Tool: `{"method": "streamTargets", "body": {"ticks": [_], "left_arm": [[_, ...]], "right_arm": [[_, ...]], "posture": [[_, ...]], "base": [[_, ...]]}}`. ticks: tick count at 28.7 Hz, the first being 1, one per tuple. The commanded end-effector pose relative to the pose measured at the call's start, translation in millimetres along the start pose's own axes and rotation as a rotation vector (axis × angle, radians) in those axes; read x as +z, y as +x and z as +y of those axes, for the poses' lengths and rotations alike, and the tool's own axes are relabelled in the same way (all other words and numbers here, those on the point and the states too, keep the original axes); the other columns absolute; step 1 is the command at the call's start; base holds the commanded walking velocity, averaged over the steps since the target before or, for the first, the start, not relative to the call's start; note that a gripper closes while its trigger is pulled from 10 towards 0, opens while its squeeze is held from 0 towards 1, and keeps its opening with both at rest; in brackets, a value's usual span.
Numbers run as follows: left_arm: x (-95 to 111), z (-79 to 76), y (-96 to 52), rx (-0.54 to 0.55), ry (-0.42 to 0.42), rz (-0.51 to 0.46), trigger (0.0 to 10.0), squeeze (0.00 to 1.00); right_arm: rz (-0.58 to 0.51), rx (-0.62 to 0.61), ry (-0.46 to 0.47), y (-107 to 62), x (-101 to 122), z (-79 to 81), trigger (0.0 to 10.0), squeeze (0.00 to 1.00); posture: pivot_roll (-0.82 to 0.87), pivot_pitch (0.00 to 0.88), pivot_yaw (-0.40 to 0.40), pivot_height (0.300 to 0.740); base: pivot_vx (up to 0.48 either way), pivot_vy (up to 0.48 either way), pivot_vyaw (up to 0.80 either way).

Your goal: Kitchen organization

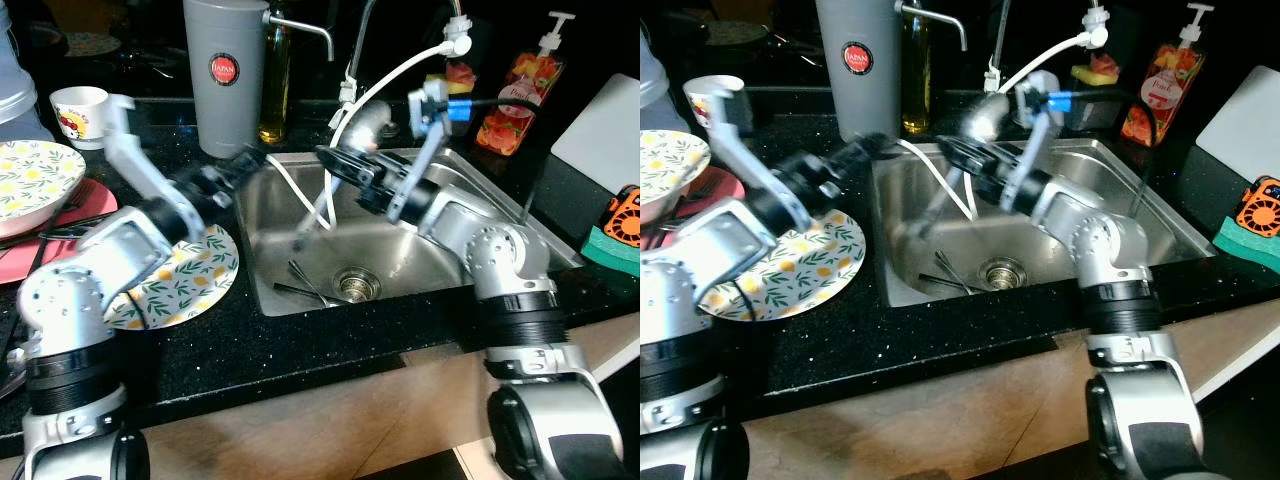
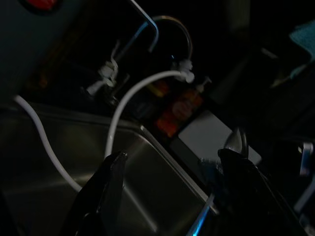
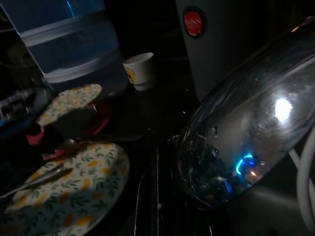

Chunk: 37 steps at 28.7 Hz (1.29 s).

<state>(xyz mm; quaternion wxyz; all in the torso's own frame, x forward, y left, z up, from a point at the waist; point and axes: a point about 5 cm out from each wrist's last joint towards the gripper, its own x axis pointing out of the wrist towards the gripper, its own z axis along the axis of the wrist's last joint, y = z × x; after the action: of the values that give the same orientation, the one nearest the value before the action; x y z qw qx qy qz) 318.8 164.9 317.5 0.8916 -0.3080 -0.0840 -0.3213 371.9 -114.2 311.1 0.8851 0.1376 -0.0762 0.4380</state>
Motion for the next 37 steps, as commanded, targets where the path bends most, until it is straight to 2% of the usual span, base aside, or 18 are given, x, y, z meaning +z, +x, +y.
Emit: {"method": "streamTargets", "body": {"ticks": [1,2,3,4,5,6,7,9,11,12,14,17,20,24,30,35,36,37], "left_arm": [[4.0,-0.3,2.7,0.016,0.005,-0.032,10.0,0.0],[6.1,-0.2,2.6,0.016,0.005,-0.045,10.0,0.0],[7.5,-1.3,2.4,0.004,0.004,-0.053,10.0,0.0],[7.5,-1.3,2.4,0.004,0.004,-0.053,10.0,0.0],[6.5,-5.1,2.4,-0.033,0.031,-0.031,10.0,0.0],[-1.9,-9.4,2.9,-0.054,0.085,0.041,10.0,0.0],[-16.3,-13.7,3.3,-0.075,0.163,0.148,10.0,0.0],[-34.3,-16.1,3.1,-0.082,0.255,0.265,10.0,0.0],[-46.6,-16.3,2.4,-0.08,0.317,0.339,10.0,0.0],[-53.6,-15.6,2.3,-0.072,0.371,0.385,10.0,0.0],[-70.3,-16.6,2.0,-0.092,0.53,0.502,10.0,0.0],[-83.2,-21.5,-0.4,-0.15,0.625,0.623,10.0,0.0],[-85.8,-21.3,-2.4,-0.172,0.666,0.663,10.0,0.0],[-87.9,-21.8,-2.6,-0.184,0.684,0.669,10.0,0.0],[-90.5,-19.2,-4.4,-0.187,0.721,0.689,10.0,0.0],[-89.4,-16.5,-4.0,-0.165,0.724,0.677,10.0,0.0],[-89.2,-16.0,-3.8,-0.161,0.723,0.676,10.0,0.0],[-89.0,-15.6,-3.5,-0.158,0.725,0.675,10.0,0.0]], "right_arm": [[-0.005,-0.004,-0.037,-0.3,3.7,-2.5,0.0,0.0],[0.005,-0.019,-0.06,-1.2,3.0,-5.0,0.0,0.0],[0.033,-0.056,-0.125,-2.4,-0.2,-9.8,0.0,0.0],[0.033,-0.056,-0.125,-2.4,-0.2,-9.8,0.0,0.0],[0.094,-0.149,-0.261,-3.8,-9.6,-20.2,0.0,0.0],[0.114,-0.203,-0.31,-3.8,-16.6,-25.1,4.6,0.0],[0.124,-0.258,-0.343,-3.1,-25.6,-30.1,10.0,0.0],[0.127,-0.297,-0.351,-2.2,-36.8,-34.0,10.0,0.0],[0.133,-0.325,-0.36,-2.0,-46.1,-37.3,10.0,0.0],[0.139,-0.336,-0.362,-2.0,-52.4,-38.6,10.0,0.0],[0.181,-0.342,-0.367,-1.5,-71.4,-38.8,10.0,0.0],[0.222,-0.352,-0.358,0.9,-88.4,-38.4,10.0,0.0],[0.233,-0.363,-0.331,2.7,-94.1,-39.0,10.0,0.0],[0.264,-0.354,-0.306,4.9,-102.5,-37.2,10.0,0.0],[0.288,-0.266,-0.284,12.8,-114.6,-26.6,10.0,0.0],[0.277,-0.251,-0.249,14.2,-116.5,-24.7,10.0,0.0],[0.277,-0.246,-0.246,14.3,-116.7,-24.4,10.0,0.07],[0.275,-0.242,-0.242,14.4,-116.7,-24.1,10.0,1.0]], "posture": [[-0.02,0.099,-0.083,0.74],[-0.02,0.099,-0.083,0.74],[-0.02,0.093,-0.088,0.74],[-0.02,0.093,-0.088,0.74],[-0.02,0.089,-0.087,0.74],[-0.02,0.088,-0.089,0.74],[-0.02,0.085,-0.088,0.74],[-0.02,0.082,-0.088,0.74],[-0.02,0.077,-0.09,0.74],[-0.02,0.076,-0.091,0.74],[-0.02,0.07,-0.095,0.74],[-0.02,0.063,-0.095,0.74],[-0.02,0.06,-0.095,0.74],[-0.01,0.056,-0.098,0.74],[-0.01,0.052,-0.102,0.74],[-0.01,0.052,-0.102,0.74],[-0.01,0.052,-0.102,0.74],[-0.01,0.05,-0.101,0.74]], "base": [[0.0,0.0,0.0],[0.0,0.0,0.0],[0.0,0.0,0.0],[0.0,0.0,0.0],[0.0,0.0,0.0],[0.0,0.0,0.0],[0.0,0.0,0.0],[0.0,0.0,0.0],[0.0,0.0,0.0],[0.0,0.0,0.0],[0.0,0.0,0.0],[0.0,0.0,0.0],[0.0,0.0,0.0],[0.0,0.0,0.0],[0.0,0.0,0.0],[0.0,0.0,0.0],[0.0,0.0,0.0],[0.0,0.0,0.0]]}}
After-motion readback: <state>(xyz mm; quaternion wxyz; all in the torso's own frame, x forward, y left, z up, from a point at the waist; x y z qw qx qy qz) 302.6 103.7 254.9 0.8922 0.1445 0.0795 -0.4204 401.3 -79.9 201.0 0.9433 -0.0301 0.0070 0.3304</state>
